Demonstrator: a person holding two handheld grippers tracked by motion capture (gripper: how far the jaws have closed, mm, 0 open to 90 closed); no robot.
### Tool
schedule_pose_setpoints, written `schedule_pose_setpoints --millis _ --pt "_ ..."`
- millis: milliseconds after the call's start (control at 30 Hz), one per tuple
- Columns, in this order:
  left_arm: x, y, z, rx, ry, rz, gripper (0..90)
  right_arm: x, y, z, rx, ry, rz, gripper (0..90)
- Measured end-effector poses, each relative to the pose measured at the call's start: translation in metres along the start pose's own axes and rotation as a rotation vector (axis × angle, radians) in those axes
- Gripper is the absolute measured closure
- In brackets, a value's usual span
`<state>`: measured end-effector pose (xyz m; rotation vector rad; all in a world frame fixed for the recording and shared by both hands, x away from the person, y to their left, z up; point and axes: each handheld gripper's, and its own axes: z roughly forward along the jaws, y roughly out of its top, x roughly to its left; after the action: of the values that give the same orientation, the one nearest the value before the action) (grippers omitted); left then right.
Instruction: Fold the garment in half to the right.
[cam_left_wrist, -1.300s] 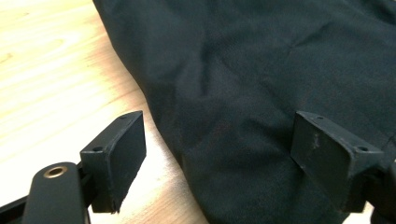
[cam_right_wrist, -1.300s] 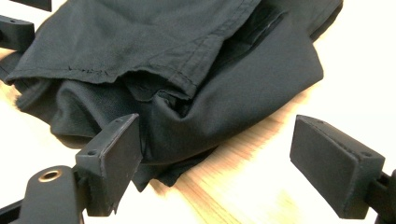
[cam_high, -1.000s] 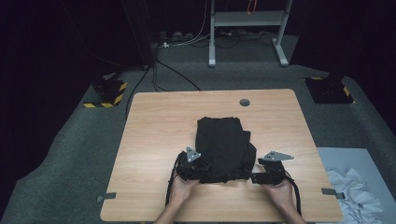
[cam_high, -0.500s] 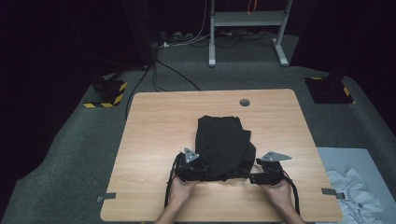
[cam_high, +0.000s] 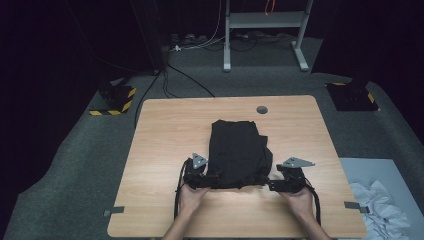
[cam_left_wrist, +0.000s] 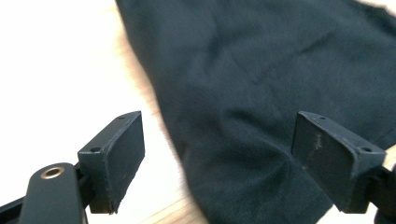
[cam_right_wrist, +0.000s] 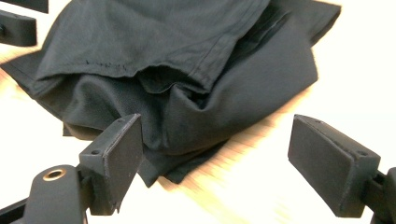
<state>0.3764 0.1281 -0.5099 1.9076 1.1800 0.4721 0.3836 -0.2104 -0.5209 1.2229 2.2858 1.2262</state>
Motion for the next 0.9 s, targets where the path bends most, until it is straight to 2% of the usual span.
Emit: schedule_pose_setpoints --millis 200,433,600,900 --pt "0.011 0.005 -0.023 -0.062 0.025 -0.019 17.3 -0.008 0.002 -0.02 -0.045 -0.01 0.013 18.3" --pt "0.022 0.005 -0.046 -0.124 0.053 -0.056 17.2 -0.013 0.007 -0.034 -0.093 -0.022 0.027 18.4" --pt "0.029 0.003 -0.057 -0.14 0.064 -0.067 17.3 -0.017 0.009 -0.043 -0.123 -0.031 0.029 18.6" --pt "0.038 -0.008 -0.071 -0.151 0.092 -0.088 16.8 -0.027 0.003 -0.057 -0.142 -0.066 0.048 18.5"
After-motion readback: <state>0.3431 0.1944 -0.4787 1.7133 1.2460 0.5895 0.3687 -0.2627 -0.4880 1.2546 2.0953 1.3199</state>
